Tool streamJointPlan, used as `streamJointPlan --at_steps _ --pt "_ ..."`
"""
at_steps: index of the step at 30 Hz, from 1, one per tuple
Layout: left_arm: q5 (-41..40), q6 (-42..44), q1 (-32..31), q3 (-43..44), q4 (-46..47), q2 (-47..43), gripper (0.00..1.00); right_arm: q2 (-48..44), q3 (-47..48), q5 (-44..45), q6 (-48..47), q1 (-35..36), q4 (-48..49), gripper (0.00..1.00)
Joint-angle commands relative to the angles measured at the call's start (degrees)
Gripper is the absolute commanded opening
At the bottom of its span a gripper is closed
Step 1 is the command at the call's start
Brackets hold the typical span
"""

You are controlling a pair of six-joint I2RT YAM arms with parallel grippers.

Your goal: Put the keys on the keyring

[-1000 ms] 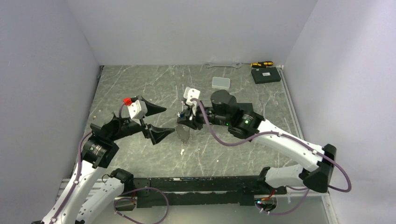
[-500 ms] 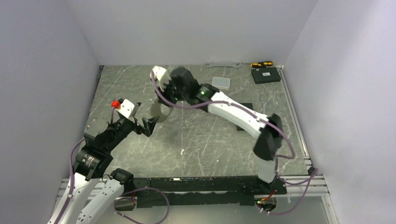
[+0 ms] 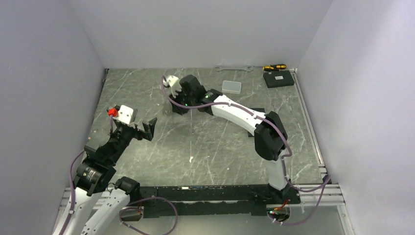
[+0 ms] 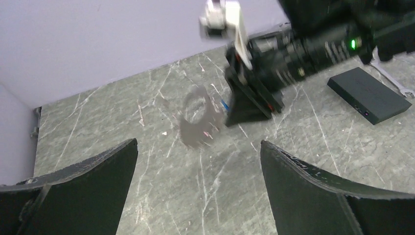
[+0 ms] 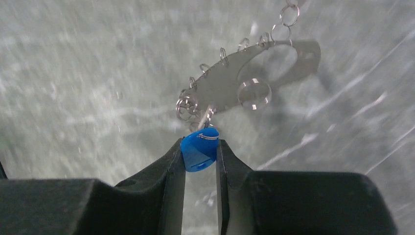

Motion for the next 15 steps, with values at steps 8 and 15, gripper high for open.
streamJointPlan --at_steps 8,15 --pt "0.27 1.28 0.39 0.19 0.94 2.06 0.99 -10.55 -28.7 2.04 7.26 -0.76 3.67 0.0" --pt "-0.64 1.26 0.39 0.02 0.8 1.86 0.98 -10.62 -31.01 0.67 6.26 -0.79 -5.66 0.0"
